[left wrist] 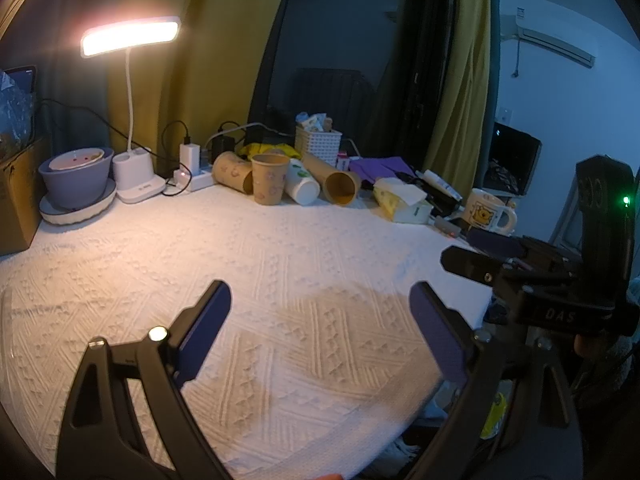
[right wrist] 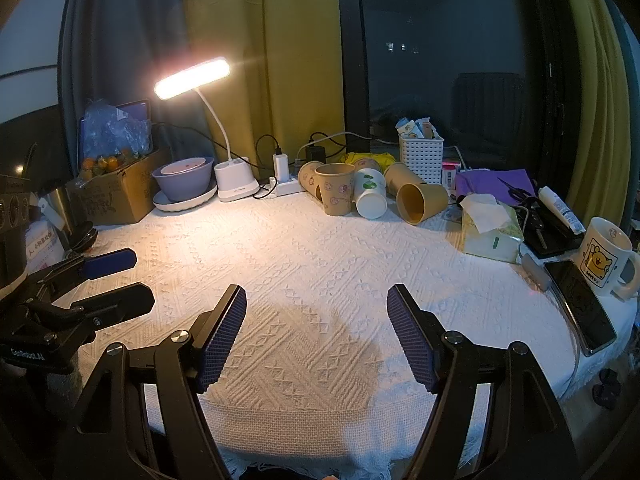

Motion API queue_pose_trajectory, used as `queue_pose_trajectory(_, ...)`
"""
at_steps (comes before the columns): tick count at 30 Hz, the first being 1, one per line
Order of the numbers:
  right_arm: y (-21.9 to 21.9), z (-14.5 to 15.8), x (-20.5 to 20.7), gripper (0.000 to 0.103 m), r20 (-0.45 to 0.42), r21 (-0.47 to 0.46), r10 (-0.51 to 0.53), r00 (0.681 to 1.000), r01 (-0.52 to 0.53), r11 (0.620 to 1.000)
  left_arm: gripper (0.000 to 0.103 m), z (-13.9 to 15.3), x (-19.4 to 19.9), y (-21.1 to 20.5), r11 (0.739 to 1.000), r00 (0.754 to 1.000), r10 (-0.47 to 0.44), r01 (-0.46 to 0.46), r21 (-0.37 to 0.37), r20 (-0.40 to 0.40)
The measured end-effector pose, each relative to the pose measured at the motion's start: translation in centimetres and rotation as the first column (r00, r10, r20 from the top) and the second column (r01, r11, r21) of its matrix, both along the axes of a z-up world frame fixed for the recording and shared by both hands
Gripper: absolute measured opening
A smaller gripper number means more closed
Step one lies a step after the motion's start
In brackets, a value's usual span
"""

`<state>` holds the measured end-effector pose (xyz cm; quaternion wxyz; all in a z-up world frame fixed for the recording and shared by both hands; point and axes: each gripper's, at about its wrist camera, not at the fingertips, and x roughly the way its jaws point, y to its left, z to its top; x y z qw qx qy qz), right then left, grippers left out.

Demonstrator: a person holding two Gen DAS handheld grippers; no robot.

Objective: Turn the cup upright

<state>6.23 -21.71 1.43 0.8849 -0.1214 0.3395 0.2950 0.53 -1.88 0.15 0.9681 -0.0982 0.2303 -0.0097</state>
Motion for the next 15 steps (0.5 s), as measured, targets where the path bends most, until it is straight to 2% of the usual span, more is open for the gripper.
queue_pose_trajectory(15,-0.04,0.0,0.05,0.076,0.0,-0.001,-0.001,1.0,0.001,1.0,0.092,0.04,-0.03,-0.09,1.0,1.0,-0.002,0.002,0.001,0.001)
